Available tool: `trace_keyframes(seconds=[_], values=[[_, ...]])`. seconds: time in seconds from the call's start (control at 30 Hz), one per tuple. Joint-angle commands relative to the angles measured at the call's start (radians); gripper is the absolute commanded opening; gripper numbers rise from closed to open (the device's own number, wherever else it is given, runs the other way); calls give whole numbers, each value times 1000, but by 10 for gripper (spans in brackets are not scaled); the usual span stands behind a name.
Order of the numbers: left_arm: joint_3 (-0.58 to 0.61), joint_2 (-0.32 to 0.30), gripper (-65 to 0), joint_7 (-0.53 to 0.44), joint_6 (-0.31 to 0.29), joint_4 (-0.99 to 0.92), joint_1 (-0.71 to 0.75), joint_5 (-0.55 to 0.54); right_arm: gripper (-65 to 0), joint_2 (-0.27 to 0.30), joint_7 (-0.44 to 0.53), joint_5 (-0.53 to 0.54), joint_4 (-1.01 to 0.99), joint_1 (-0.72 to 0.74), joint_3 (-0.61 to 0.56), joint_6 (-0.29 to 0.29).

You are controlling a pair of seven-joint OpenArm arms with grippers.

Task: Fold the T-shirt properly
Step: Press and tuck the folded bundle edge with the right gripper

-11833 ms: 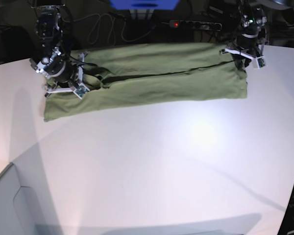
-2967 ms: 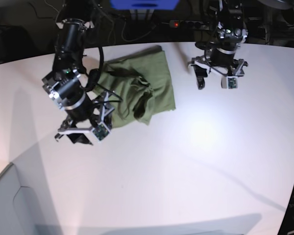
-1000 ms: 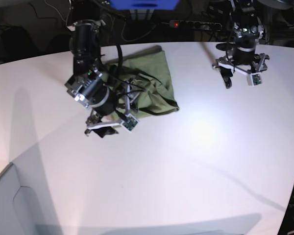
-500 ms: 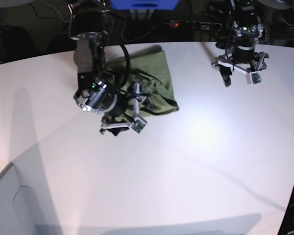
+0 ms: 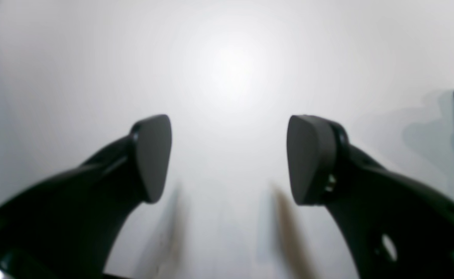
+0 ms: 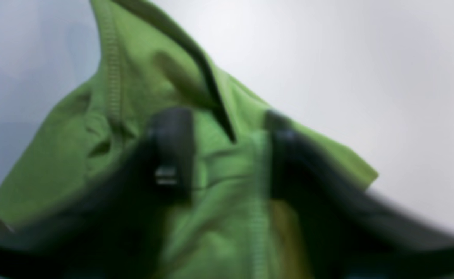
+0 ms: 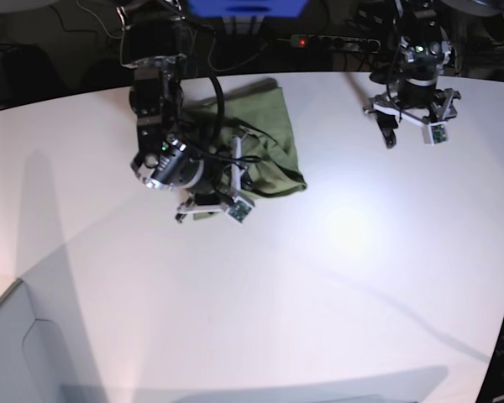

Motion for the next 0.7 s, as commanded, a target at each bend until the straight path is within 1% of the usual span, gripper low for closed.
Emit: trace_keyframes(seconds=[0.0, 0.03, 0.13, 0.2, 0.27, 0.47, 0.67], values=[[-3, -6, -203, -20, -1, 15, 1, -2, -592, -7, 14, 16, 22, 14, -5, -2], [-3, -6, -203, -20, -1, 14, 1, -2, -650, -7, 14, 16, 30, 12, -5, -2], [-3, -6, -203, -22, -1, 14, 1, -2, -631, -7, 14, 16, 110, -35, -6, -2], [-3, -6, -203, -23, -1, 14, -1, -2, -649, -7, 14, 16, 176, -74, -8, -2], [0, -6, -203, -23, -1, 14, -9, -2, -649, -7, 14, 18, 231, -106, -23, -2], [3, -6, -203, -20, -1, 14, -28, -2, -650, -7, 15, 18, 371, -224, -98, -2], [4, -6, -203, -20, -1, 14, -39, -2, -650, -7, 23, 18, 400, -291, -215, -2]])
